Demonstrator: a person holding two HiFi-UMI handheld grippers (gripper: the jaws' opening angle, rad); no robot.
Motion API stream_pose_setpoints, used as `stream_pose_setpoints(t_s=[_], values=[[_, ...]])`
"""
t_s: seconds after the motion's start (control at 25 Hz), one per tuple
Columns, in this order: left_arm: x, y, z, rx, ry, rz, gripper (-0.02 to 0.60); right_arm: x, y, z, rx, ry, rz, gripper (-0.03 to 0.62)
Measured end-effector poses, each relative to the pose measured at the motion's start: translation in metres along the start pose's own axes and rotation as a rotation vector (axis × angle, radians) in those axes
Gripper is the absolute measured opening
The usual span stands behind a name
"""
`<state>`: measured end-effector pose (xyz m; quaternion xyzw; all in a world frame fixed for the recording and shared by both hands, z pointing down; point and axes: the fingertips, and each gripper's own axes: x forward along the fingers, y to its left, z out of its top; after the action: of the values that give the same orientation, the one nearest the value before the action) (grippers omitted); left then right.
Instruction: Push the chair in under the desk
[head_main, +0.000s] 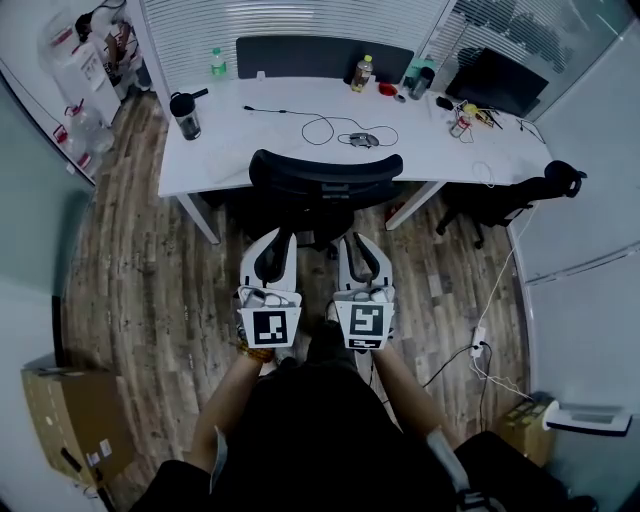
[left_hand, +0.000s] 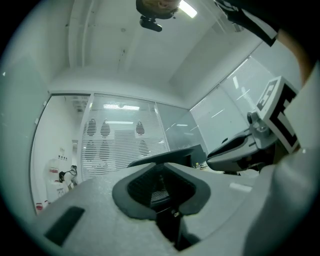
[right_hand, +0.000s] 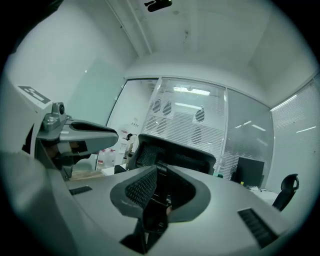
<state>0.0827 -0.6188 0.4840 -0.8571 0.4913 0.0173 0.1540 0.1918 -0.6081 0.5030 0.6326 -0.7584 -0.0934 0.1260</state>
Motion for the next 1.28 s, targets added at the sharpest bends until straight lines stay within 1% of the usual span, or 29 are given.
stream_pose_setpoints(t_s=[0.16, 0.28, 0.32, 0.4, 0.52, 0.68, 0.84, 1.0, 1.08, 1.16, 1.2, 1.28], values=[[0.003, -0.009, -0.005, -0.006, 0.006, -0.008, 0.007, -0.001, 0.010, -0.006, 0.001, 0.002, 0.026, 0.034], [0.001, -0.014, -0.011, -0.001, 0.009, -0.041, 0.002, 0.000, 0.019, -0.012, 0.017, 0.026, 0.054, 0.000], [0.000, -0.012, -0.014, 0.001, 0.016, -0.046, 0.002, 0.002, 0.021, -0.014, 0.015, 0.036, 0.067, 0.000], [-0.002, -0.004, -0.020, -0.003, 0.030, -0.036, 0.000, 0.005, 0.022, -0.017, 0.010, 0.050, 0.083, -0.002], [-0.003, 0.012, -0.027, -0.011, 0.050, -0.011, 0.001, 0.008, 0.014, -0.021, 0.011, 0.061, 0.077, -0.002], [-0.001, 0.032, -0.037, 0.017, 0.071, -0.003, 0.001, 0.013, -0.002, -0.026, 0.022, 0.075, 0.064, -0.002], [0.005, 0.053, -0.049, 0.040, 0.102, 0.010, 0.002, 0.017, -0.014, -0.027, 0.057, 0.077, 0.095, -0.002], [0.013, 0.071, -0.064, 0.046, 0.137, 0.028, 0.002, 0.019, -0.028, -0.036, 0.042, 0.100, 0.127, -0.002], [0.020, 0.079, -0.070, 0.065, 0.142, 0.009, 0.002, 0.022, -0.039, -0.042, 0.065, 0.105, 0.136, -0.002], [0.031, 0.085, -0.075, 0.088, 0.143, -0.031, 0.007, 0.025, -0.052, -0.043, 0.105, 0.096, 0.155, -0.002], [0.038, 0.089, -0.079, 0.091, 0.148, -0.056, 0.024, 0.028, -0.059, -0.044, 0.108, 0.091, 0.164, -0.002], [0.056, 0.098, -0.087, 0.070, 0.156, -0.110, 0.092, 0.037, -0.076, -0.047, 0.081, 0.090, 0.172, -0.002]])
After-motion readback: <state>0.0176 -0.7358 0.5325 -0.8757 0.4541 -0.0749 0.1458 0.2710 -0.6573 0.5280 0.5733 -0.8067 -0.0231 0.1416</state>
